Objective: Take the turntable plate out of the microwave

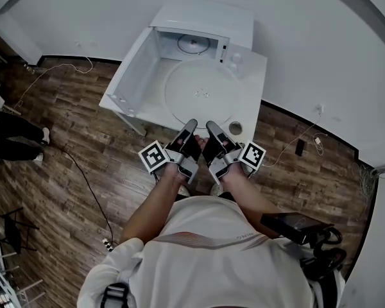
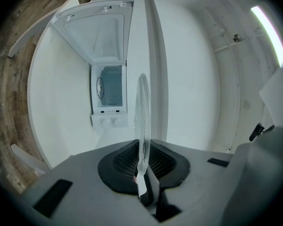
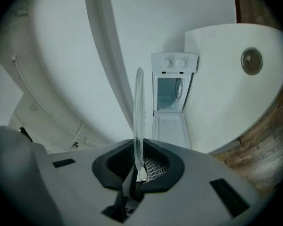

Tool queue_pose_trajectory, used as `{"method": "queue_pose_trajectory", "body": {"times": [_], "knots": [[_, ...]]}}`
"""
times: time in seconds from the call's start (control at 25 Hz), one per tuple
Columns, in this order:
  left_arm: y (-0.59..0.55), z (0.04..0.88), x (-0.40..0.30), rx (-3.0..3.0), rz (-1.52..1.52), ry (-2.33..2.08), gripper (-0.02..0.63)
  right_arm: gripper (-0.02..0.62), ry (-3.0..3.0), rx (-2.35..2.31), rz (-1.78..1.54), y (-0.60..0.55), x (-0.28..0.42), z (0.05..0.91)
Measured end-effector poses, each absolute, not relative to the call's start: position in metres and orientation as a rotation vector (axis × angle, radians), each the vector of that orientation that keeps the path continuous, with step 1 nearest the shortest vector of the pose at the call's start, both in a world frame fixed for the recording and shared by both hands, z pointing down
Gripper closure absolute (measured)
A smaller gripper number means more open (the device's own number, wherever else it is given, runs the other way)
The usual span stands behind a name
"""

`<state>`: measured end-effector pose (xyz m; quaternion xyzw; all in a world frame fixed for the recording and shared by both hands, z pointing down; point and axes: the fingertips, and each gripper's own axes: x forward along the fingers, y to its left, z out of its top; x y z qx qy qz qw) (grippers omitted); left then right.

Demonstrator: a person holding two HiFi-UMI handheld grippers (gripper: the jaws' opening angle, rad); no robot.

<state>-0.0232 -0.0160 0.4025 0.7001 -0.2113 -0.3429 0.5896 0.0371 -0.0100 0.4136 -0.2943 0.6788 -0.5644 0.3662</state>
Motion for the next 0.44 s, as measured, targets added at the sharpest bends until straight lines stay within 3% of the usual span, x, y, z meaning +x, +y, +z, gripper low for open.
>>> {"method": "queue_pose_trajectory", "body": {"times": [0.44], "knots": [[-0.014,0.406,-0.005,1.618,-0.795,-0.512,0.555,0.557,1.753,-0.744,-1.475,-0.009,0.056,0.417]]}}
